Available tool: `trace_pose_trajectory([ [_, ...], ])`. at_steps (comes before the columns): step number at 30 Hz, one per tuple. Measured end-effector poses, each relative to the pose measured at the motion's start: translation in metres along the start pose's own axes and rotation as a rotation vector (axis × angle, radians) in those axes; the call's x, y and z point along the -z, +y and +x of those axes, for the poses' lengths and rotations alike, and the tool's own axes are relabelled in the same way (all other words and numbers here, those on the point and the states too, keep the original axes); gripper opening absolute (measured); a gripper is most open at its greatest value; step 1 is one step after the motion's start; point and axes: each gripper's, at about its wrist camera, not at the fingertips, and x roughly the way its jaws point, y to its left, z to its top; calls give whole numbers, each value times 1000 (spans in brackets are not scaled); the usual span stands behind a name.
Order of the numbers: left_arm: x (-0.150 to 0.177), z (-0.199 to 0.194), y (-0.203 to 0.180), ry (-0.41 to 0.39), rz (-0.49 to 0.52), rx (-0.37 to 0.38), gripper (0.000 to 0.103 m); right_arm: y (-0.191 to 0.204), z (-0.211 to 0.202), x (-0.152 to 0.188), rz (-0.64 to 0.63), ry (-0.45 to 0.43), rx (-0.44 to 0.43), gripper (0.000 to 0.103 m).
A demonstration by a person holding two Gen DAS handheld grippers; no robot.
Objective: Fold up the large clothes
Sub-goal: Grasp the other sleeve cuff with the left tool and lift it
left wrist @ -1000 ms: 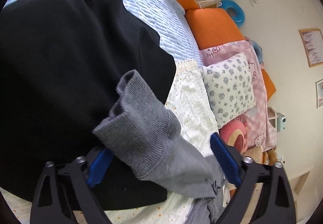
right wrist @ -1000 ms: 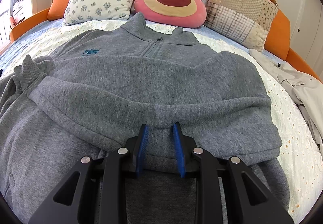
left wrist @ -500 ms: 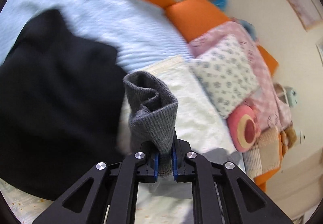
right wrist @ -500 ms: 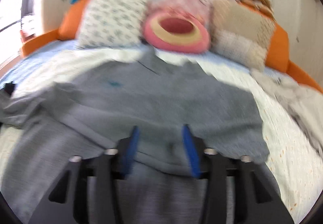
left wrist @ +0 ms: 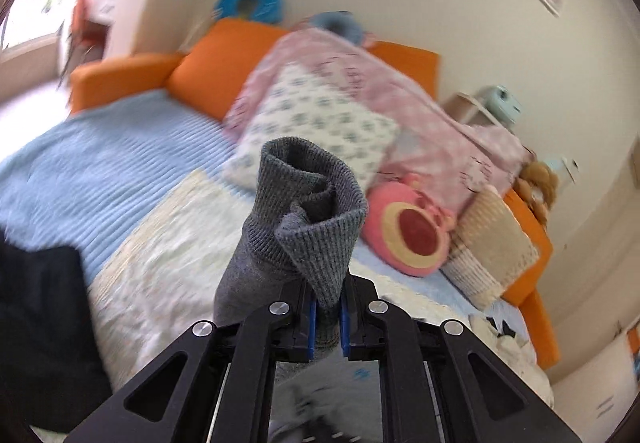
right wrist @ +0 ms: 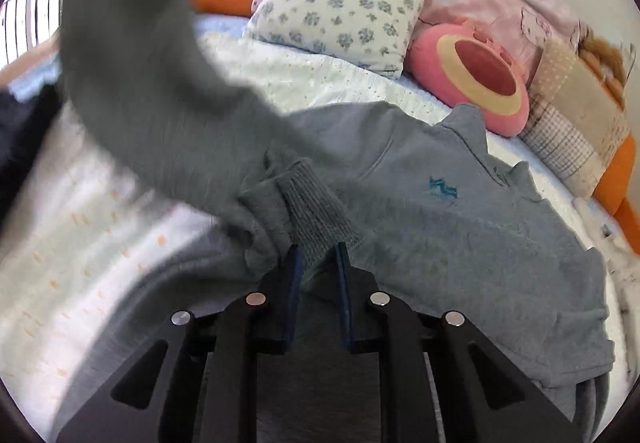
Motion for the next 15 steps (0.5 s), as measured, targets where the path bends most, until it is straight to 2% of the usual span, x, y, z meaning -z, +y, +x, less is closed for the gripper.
trace_pose_trajectory([
  [3,4,19,-72,23,71,46,13,8,5,3,-50,1,45,18],
  [6,24,37,-139,48,162,84,13,3,7,6,-36,-4,33,18],
  [9,64,56,-205,55,260,118,13,1,9,5,-31,-8,28,18],
  [11,103,77,-249,77,325,123,13,-1,5,7,-23,-10,21,18],
  [13,136,99,-273,116,351,120,13,-6,4,10,-4,-12,-6,18],
  [15,185,131,-297,176,398,91,13,-12,5,11,21,-10,-36,18],
])
